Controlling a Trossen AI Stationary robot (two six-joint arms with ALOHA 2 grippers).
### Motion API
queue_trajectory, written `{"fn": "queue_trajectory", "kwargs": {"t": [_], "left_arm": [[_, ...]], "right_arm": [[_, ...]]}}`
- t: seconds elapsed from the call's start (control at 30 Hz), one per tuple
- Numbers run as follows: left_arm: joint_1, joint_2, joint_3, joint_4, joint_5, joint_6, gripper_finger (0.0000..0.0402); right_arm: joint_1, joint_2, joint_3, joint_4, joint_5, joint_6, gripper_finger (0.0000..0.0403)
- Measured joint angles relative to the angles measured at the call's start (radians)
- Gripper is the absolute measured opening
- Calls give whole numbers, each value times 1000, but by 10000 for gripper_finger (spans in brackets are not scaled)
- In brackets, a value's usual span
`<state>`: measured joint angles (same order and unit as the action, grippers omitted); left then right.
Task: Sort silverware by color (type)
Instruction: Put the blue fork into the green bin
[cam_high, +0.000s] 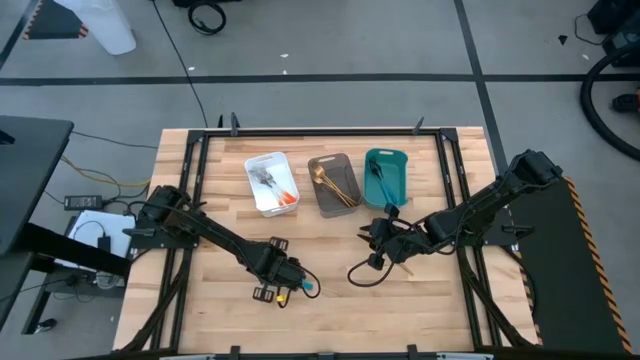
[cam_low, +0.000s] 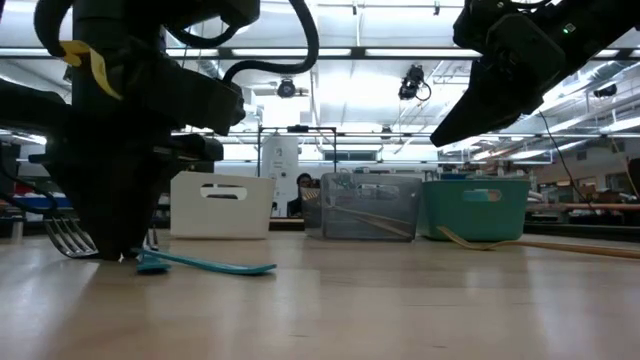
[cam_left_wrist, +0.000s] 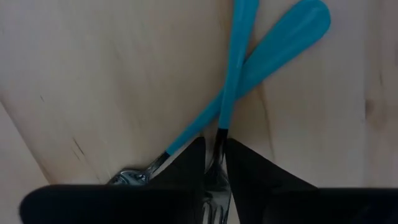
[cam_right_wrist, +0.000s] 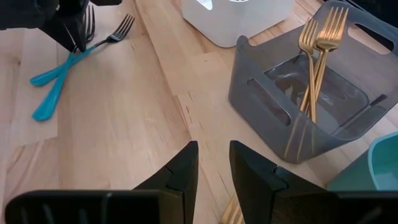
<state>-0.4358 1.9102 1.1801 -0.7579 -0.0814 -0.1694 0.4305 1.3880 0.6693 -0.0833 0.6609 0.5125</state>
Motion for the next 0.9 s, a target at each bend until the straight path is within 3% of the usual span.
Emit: {"fn": "queue_trajectory", "kwargs": {"t": [0.27,0.63,0.9], "left_arm": [[-5,3,0,11,-2,21,16],[-33,11,96,-137,-58,40,16],[-35,8,192,-228,-228,91,16]], "right_arm": [[0,0,0,0,0,0,103],[-1,0,0,4,0,7,103],[0,0,0,51,-29,8,103]]}}
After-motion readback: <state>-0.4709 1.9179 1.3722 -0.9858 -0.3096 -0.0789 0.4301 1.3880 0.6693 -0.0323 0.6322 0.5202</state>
